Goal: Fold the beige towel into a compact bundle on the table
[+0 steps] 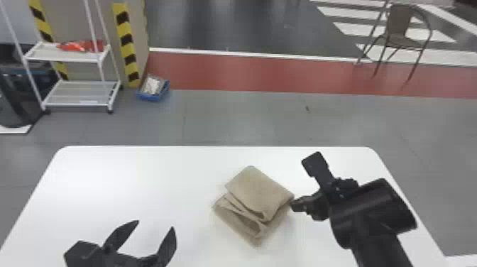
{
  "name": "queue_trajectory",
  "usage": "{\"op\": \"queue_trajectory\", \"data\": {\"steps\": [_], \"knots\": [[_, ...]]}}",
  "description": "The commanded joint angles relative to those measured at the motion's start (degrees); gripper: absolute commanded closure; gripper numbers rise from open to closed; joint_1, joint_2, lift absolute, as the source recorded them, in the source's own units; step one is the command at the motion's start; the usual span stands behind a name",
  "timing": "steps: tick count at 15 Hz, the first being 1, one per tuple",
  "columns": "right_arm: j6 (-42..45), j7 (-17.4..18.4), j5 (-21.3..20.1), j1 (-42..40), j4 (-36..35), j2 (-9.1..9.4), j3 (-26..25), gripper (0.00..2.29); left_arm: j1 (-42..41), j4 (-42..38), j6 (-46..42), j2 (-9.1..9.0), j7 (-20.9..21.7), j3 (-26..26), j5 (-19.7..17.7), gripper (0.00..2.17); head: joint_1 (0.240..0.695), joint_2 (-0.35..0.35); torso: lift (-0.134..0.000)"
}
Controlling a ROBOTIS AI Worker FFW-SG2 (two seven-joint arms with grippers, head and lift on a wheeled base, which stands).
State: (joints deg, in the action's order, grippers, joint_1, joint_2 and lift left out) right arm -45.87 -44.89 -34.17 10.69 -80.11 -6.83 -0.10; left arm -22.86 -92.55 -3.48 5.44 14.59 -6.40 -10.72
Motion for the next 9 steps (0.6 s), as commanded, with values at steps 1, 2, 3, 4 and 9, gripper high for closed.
{"op": "queue_trajectory", "data": {"steps": [1, 2, 3, 4, 9], "knots": [[1.08, 3.05, 0.07, 3.29, 4.70, 0.50, -0.07, 1.72, -0.08, -0.09, -0.07, 0.01, 0.00, -0.02, 0.00, 0.09, 0.695, -0.160, 0.000], [2.49, 4.64, 0.07, 4.34, 6.54, 0.94, -0.07, 1.72, -0.16, -0.18, 0.10, 0.01, 0.00, -0.02, 0.00, 0.09, 0.695, -0.164, 0.000], [4.07, 6.39, 0.07, 5.57, 8.74, 1.55, 0.10, 1.72, -0.16, -0.27, 0.10, 0.01, 0.09, -0.02, 0.00, 0.09, 0.695, -0.166, 0.000], [5.13, 7.62, -0.02, 6.71, 10.76, 2.08, 0.37, 1.72, -0.25, -0.35, 0.10, 0.01, 0.00, -0.11, 0.00, 0.09, 0.695, -0.166, 0.000], [12.68, 12.63, 0.07, 11.02, 18.67, 5.16, 0.98, 1.72, -0.60, -0.35, -0.07, 0.01, 0.09, 0.33, 0.00, 0.09, 0.695, -0.134, 0.000]]}}
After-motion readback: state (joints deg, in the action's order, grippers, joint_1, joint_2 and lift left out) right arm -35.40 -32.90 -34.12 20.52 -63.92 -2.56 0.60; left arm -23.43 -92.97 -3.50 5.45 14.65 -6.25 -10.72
